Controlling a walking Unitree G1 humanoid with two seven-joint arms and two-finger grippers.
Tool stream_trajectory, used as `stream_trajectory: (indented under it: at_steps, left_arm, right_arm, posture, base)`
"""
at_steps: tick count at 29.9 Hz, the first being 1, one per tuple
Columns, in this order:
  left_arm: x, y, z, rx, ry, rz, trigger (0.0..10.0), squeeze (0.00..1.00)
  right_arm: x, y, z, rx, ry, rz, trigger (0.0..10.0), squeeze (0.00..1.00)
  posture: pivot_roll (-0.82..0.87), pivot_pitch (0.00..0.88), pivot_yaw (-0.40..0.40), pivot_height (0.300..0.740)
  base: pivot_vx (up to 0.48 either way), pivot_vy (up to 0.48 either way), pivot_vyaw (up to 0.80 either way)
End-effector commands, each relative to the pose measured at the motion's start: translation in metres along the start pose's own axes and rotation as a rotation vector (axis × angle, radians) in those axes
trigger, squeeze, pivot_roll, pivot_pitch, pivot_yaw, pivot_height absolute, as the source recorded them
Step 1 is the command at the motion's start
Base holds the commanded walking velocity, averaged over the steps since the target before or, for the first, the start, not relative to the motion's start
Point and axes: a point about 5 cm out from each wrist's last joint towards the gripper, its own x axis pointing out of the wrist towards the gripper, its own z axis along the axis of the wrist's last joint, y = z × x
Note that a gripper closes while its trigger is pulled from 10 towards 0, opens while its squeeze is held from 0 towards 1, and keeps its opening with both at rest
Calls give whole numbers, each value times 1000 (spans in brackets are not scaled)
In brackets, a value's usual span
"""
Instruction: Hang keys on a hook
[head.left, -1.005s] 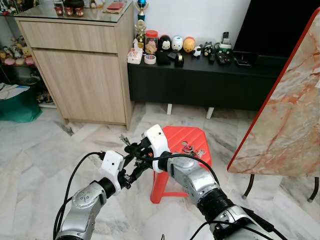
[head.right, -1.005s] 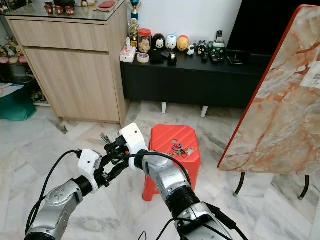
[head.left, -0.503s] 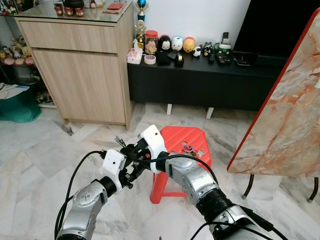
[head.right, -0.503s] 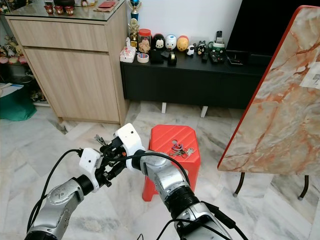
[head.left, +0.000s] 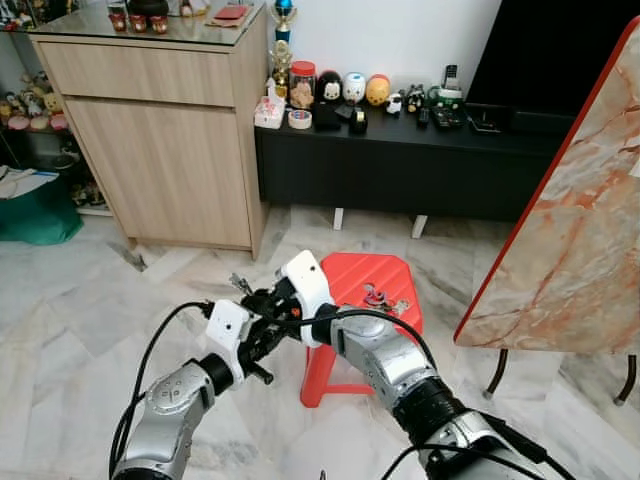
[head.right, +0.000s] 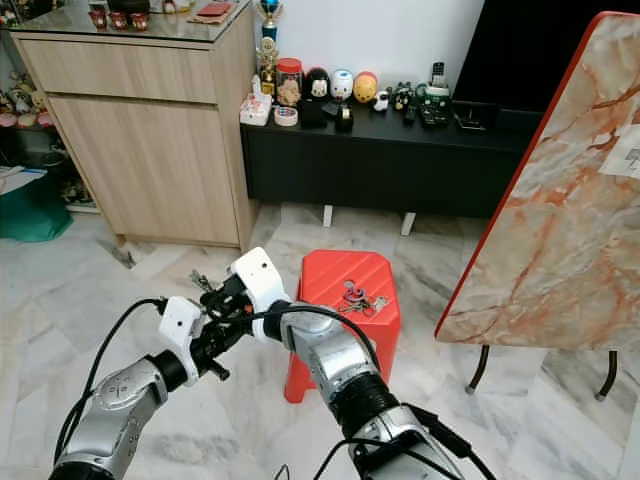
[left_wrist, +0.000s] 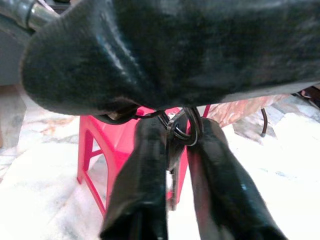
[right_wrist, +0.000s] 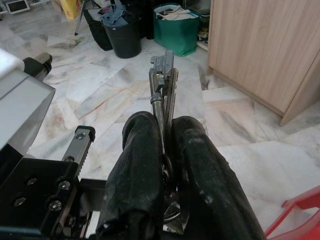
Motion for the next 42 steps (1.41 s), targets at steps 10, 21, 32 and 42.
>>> stream_trajectory:
  at_steps: [10,21,32,42]
  left_arm:
    - [-1,-1,2,-3,-4,-14,0,0]
    - [-3,-1,0,-5,13,-16,0,0]
    - [-7,0,-4,-1,43,-13,0,0]
    - [-23,5,-18,2,128,16,0,0]
  right_arm:
    - [11,17,2,29,-21,32,10000,0]
    - [9,10,1,42,-21,-5,10000,31]
    - [4,-12,9,74,-69,-167,10000,1000]
    - [-17,-52,24,65,-137,-382,10000,0]
  posture:
    - [109,0,-119,740]
    - [110,0,-117,740]
    - [112,0,-117,740]
    - [120,0,-113,740]
  base:
    - [0,0,0]
    - [0,0,0]
    - [0,0,0]
    - [0,0,0]
